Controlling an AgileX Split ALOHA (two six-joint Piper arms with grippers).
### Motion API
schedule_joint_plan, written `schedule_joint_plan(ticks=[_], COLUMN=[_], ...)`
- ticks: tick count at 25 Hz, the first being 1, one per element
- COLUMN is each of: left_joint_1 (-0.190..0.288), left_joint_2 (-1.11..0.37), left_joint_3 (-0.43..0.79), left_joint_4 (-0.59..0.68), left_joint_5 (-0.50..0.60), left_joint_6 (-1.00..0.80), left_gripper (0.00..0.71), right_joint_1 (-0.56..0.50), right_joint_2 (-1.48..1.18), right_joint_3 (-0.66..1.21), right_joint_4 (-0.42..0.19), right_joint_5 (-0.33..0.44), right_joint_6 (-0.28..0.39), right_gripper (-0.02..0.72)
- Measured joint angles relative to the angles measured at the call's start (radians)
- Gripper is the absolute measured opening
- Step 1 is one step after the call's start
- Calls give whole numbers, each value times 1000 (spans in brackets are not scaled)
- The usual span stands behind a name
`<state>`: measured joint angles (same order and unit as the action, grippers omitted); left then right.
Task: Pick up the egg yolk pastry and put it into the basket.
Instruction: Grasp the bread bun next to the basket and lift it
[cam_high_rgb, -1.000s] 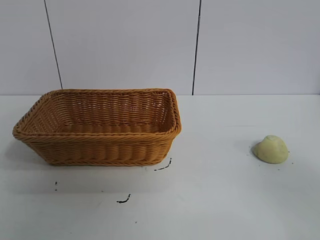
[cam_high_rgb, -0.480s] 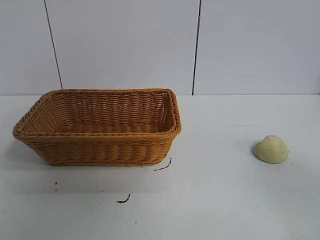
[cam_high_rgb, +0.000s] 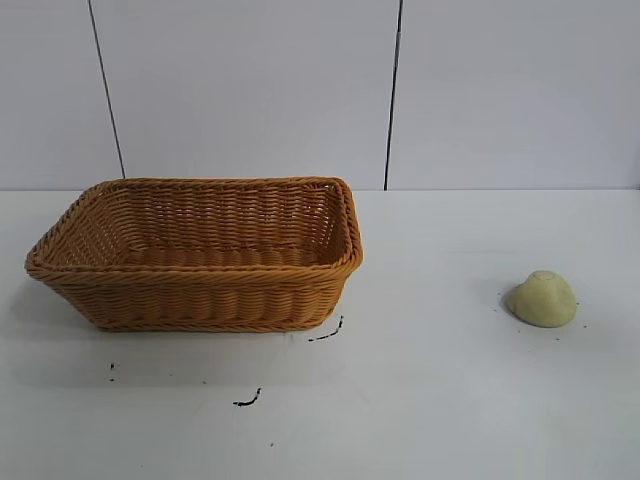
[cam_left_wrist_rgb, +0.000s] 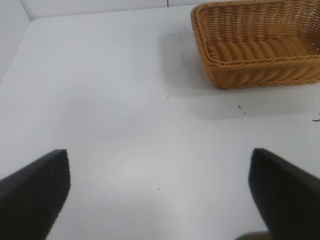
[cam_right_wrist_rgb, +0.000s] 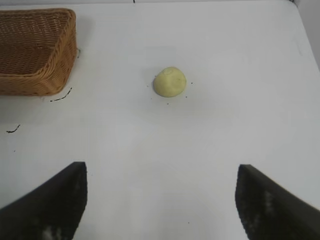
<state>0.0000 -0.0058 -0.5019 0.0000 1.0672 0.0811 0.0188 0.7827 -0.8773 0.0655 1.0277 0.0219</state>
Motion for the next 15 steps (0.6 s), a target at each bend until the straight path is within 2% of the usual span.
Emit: schedule_joint_plan(ticks=[6, 15], left_joint_1=[0, 0], left_joint_2=[0, 0], left_joint_3=[0, 0], left_joint_4=[0, 0], left_joint_5=[0, 0], left_joint_6=[0, 0], left_gripper=[697, 697], right_joint_1=[0, 0], right_joint_2=[382, 851], right_joint_3=[-199, -466], right_joint_4=[-2, -6], right_joint_5=[-1, -4], right_joint_6=[-5, -74], right_gripper=[582, 582])
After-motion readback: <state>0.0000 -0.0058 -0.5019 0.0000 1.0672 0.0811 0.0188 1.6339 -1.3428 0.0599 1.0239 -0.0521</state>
